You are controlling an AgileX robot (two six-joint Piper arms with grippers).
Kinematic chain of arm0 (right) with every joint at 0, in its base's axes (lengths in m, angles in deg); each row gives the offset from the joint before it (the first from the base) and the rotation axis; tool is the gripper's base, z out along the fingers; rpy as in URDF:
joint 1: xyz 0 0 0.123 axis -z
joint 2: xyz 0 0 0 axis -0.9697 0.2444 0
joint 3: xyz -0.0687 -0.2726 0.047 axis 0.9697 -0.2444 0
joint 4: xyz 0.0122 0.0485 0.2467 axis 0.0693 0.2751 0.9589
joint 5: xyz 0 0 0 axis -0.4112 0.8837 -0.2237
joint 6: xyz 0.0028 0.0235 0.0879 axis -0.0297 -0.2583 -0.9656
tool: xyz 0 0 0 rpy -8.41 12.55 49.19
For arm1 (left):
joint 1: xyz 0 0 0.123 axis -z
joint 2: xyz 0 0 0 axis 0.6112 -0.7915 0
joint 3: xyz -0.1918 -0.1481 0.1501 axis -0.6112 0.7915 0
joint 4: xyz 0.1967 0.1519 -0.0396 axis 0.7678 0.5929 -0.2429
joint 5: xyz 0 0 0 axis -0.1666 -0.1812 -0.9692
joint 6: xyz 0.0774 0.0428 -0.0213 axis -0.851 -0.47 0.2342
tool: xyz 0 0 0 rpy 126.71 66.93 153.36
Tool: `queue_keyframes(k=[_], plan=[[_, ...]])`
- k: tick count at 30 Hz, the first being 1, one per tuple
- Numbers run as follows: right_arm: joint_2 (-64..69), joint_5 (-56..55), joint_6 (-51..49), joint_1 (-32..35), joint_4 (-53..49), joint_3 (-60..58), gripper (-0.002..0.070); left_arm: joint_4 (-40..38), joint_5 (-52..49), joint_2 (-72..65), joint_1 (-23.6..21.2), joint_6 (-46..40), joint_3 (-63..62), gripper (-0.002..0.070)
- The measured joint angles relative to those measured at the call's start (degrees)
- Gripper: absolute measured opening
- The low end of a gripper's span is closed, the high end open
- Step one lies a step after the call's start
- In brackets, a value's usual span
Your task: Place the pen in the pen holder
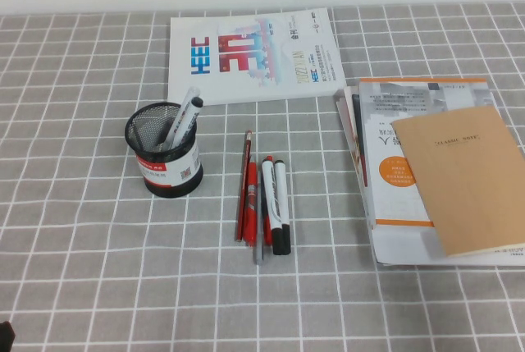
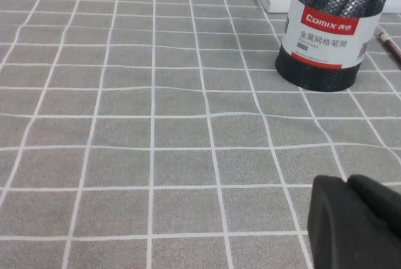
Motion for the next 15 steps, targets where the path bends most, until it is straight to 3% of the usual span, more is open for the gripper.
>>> queue_keyframes(k=[6,15], plan=[[-10.79,-1.88,0.00,9.51,-0.19,-8.76,-0.0012,0.00,0.00,0.00,0.00,0.00,0.00,-0.0005],[-13.97,-0.55,3.34,10.79,4.58,-11.95,-0.0012,0.00,0.00,0.00,0.00,0.00,0.00,-0.0005]])
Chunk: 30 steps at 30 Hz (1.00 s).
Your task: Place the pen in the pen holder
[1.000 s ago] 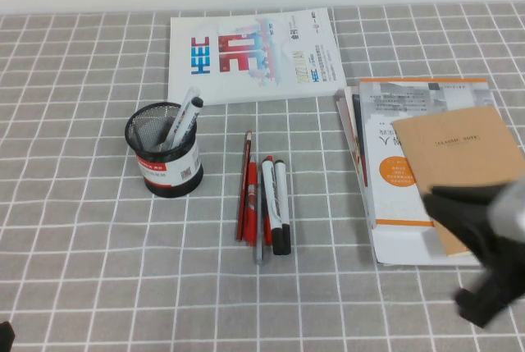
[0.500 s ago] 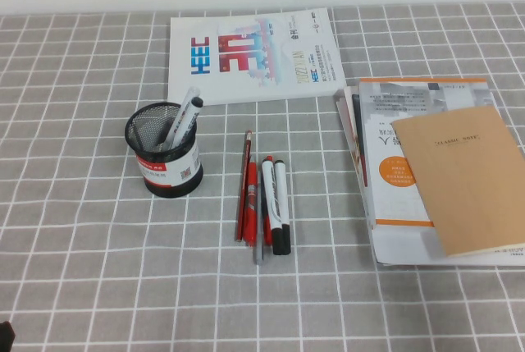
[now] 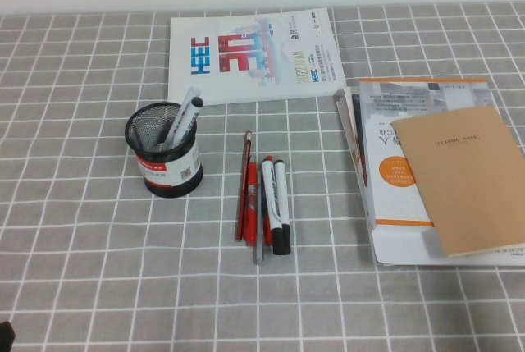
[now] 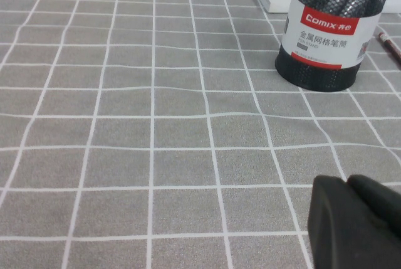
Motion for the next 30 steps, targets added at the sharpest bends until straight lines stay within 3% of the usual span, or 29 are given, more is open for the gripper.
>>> queue_keyframes(k=[5,8,14,30], plan=[[-2.34,3.12,24.12,0.13,22.89,-2.82,-0.0012,0.00,0.00,0.00,0.00,0.00,0.00,-0.0005],[-5.42,7.39,31.41,0.13,31.66,-3.43,-0.0012,0.00,0.00,0.00,0.00,0.00,0.00,-0.0005],[-7.00,20.43,23.66,0.13,31.19,-3.45,-0.0012,0.00,0.00,0.00,0.00,0.00,0.00,-0.0005],[-7.00,21.65,19.36,0.22,29.74,-3.45,-0.0012,0.00,0.00,0.00,0.00,0.00,0.00,-0.0005]])
